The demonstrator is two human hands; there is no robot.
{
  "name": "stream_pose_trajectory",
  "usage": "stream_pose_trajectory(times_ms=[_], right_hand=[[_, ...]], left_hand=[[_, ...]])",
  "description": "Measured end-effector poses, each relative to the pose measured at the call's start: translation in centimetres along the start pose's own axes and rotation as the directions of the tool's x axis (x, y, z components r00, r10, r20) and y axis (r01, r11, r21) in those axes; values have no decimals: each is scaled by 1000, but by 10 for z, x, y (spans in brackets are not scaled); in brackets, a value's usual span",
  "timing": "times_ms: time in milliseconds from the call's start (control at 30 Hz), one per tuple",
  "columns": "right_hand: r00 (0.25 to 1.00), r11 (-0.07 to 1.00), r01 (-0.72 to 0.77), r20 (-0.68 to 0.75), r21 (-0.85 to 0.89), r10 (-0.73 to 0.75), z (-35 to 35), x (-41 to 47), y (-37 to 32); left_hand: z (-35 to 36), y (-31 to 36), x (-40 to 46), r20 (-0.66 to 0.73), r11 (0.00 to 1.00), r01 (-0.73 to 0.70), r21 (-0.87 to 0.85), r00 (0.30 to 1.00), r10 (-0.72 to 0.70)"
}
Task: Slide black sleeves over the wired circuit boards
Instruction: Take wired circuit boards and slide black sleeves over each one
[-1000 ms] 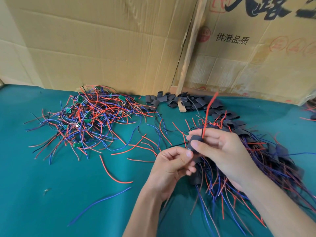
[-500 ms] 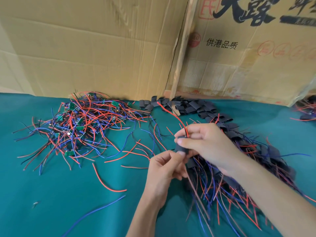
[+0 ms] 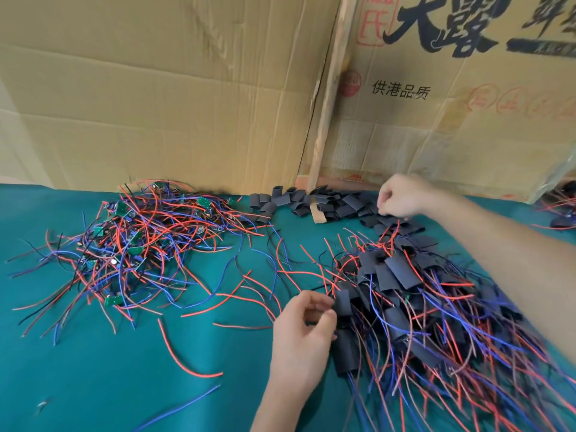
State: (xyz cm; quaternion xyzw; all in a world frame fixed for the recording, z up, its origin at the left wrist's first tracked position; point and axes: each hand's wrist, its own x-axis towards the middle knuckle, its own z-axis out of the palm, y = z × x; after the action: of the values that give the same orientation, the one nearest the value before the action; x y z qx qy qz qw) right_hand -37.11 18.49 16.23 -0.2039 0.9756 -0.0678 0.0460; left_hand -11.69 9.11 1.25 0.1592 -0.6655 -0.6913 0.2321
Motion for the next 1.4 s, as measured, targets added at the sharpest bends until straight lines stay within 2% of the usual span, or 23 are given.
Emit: stream_pose_trajectory(times_ms=[100,167,333,500,600,667,733,767,800,833,900,933,967,1033,1133,1200,1233,1333,1400], right_hand=[[991,991,-108,75,-78,114,26,23,14],[979,981,-163,104,-103,174,42,31,17],[974,968,-192,88,-159,208,56,42,15],[973,962,-228,-47,-152,224,55,43,16],[970,961,-221,-136,-168,199,36,44,8],[970,986,-148,-205,-80,129,11,36,-9],[954,990,-34,-292,135,73,-14,12,-33],[940,961,56,-340,271,41,-22,-6,-46],[918,888,178,-396,425,5,-26,-32,-61],[893,770,304,-449,561,-25,-23,-58,-76],[860,505,462,-507,729,-54,3,-112,-107],[861,431,478,-505,765,-60,24,-135,-122],[868,407,473,-493,781,-62,48,-153,-135],[903,443,413,-419,795,-91,100,-178,-151],[935,534,346,-327,771,-134,158,-197,-159],[927,556,364,-348,747,-140,176,-203,-161],[921,563,379,-358,734,-153,182,-206,-162],[903,567,419,-389,710,-181,187,-207,-163],[905,541,414,-394,732,-160,187,-205,-163]], left_hand=[[2,-3,1,-10,992,-51,114,999,52],[2,-2,0,-26,994,-36,103,999,39],[2,3,-1,-54,999,-7,31,999,8],[-1,7,1,-136,1000,-20,-14,991,18],[-8,4,3,-252,992,-78,101,962,101],[-13,4,3,-299,976,-126,177,938,175],[-16,10,0,-326,953,-193,235,908,264],[-17,15,0,-332,937,-220,271,893,305],[-20,19,0,-349,927,-232,295,877,330],[-25,24,2,-383,927,-224,300,862,332],[-43,36,8,-486,944,-169,282,824,293],[-56,42,12,-534,949,-136,286,799,276],[-70,49,15,-565,944,-101,315,778,273],[-107,58,22,-584,890,6,457,756,295],[-174,57,33,-615,705,256,661,723,315],[-211,49,36,-652,618,415,667,726,216],[-224,43,36,-642,573,458,680,750,162],[-238,26,28,-525,483,393,783,834,172],[-240,21,23,-499,483,345,805,833,237]])
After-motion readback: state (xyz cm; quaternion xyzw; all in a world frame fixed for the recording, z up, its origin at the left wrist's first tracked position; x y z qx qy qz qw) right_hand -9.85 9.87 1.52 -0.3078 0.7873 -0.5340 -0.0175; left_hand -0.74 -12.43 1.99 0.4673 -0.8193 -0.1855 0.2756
